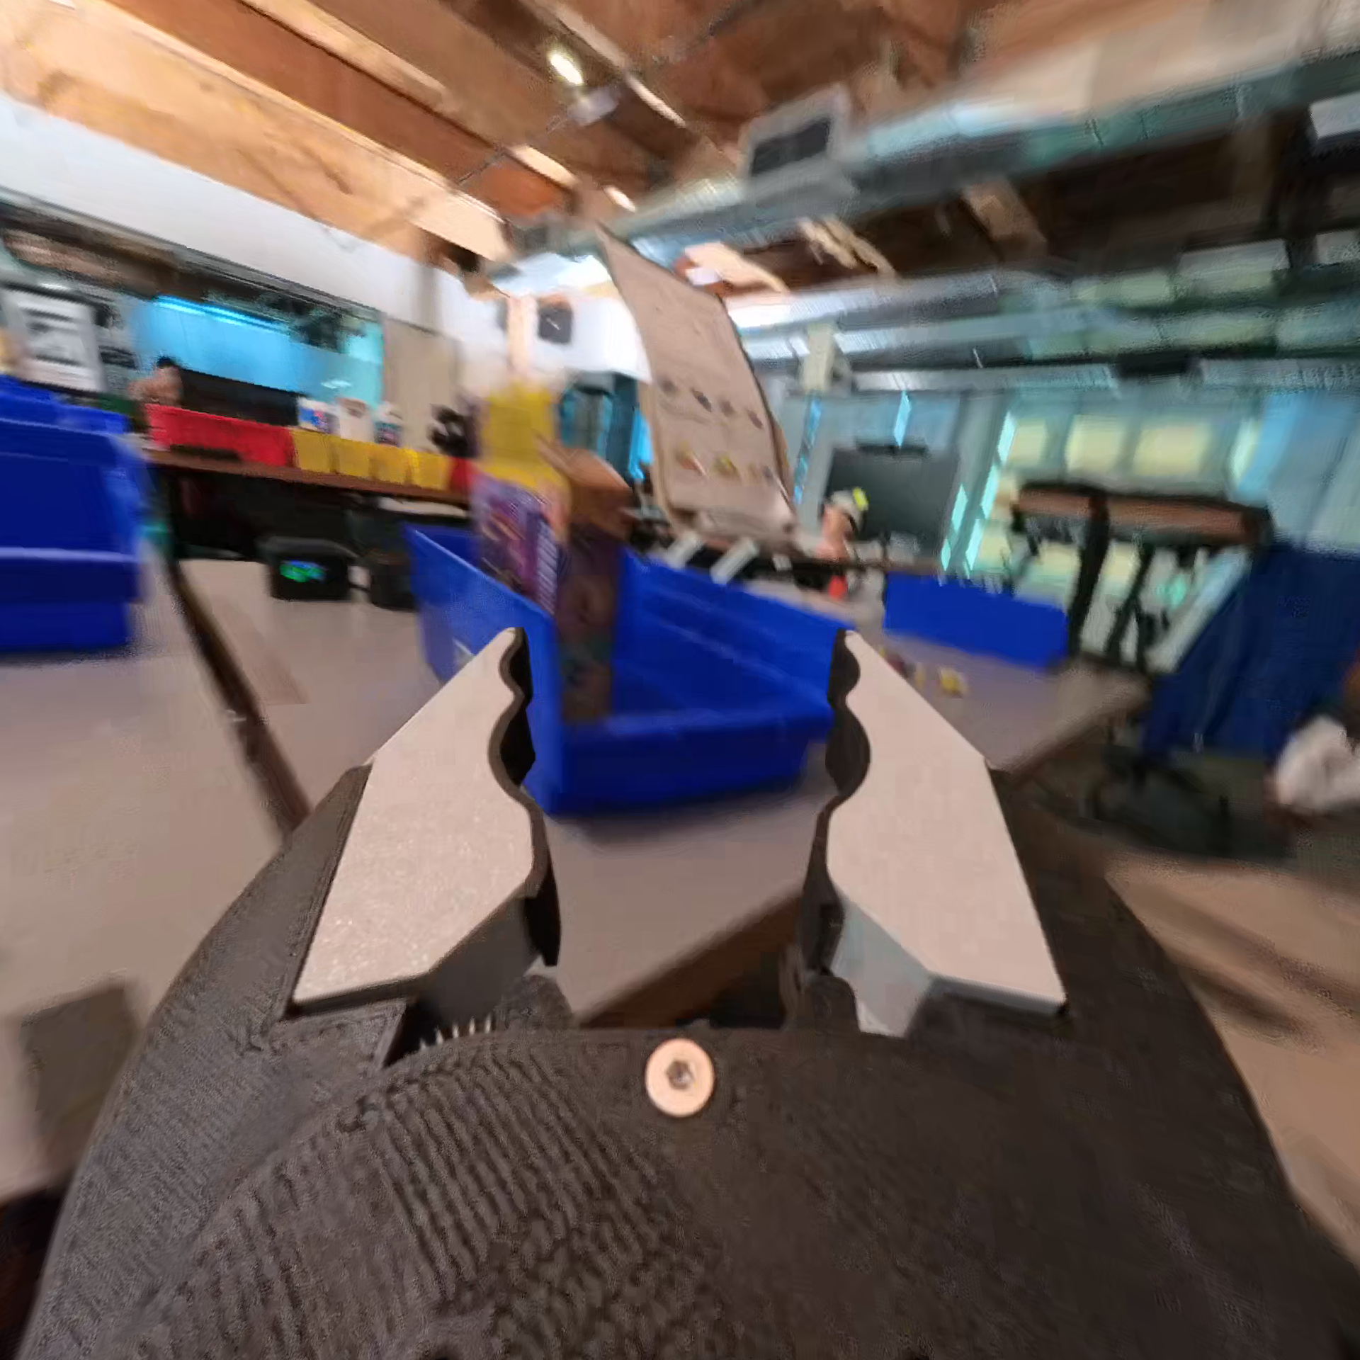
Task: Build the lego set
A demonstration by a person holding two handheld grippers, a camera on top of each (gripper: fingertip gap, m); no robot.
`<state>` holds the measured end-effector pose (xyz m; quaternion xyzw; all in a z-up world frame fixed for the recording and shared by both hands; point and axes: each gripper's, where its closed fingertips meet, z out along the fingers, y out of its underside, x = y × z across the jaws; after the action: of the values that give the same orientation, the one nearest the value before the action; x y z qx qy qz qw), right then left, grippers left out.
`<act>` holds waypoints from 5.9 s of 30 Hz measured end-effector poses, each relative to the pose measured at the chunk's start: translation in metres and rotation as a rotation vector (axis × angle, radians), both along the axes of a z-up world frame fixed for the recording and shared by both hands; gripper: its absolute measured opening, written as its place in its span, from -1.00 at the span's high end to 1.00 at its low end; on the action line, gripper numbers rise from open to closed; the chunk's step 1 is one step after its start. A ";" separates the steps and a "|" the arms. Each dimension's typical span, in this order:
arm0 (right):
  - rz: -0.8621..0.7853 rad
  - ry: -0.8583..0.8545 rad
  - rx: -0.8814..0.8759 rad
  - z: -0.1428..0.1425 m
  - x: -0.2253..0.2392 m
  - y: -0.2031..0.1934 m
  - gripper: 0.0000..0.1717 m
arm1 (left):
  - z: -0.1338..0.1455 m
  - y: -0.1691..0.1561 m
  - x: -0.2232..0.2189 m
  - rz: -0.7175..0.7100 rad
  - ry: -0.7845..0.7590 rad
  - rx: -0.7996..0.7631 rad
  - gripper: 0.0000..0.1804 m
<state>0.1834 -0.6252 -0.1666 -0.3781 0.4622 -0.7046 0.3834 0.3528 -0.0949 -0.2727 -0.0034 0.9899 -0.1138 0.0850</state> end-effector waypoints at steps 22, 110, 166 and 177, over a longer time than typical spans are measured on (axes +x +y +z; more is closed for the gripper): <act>1.458 0.757 -0.569 -0.045 0.168 0.495 0.59 | 0.034 0.011 -0.007 -0.021 -0.062 -0.320 1.00; 0.195 1.508 0.111 -0.472 -0.010 -0.105 -0.08 | 0.079 0.039 -0.021 0.337 -0.358 -0.365 0.98; 1.000 0.912 -0.769 -0.083 0.113 0.417 1.00 | 0.029 -0.064 -0.059 -0.309 -0.091 -0.292 1.00; 1.044 0.832 -0.754 -0.080 0.103 0.394 1.00 | 0.036 -0.090 -0.063 -0.245 -0.075 -0.304 1.00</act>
<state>0.2861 -0.2316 -0.2461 -0.8866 0.0583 -0.3420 0.3060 0.2893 -0.1851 -0.2363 0.1085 0.9505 -0.2713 0.1059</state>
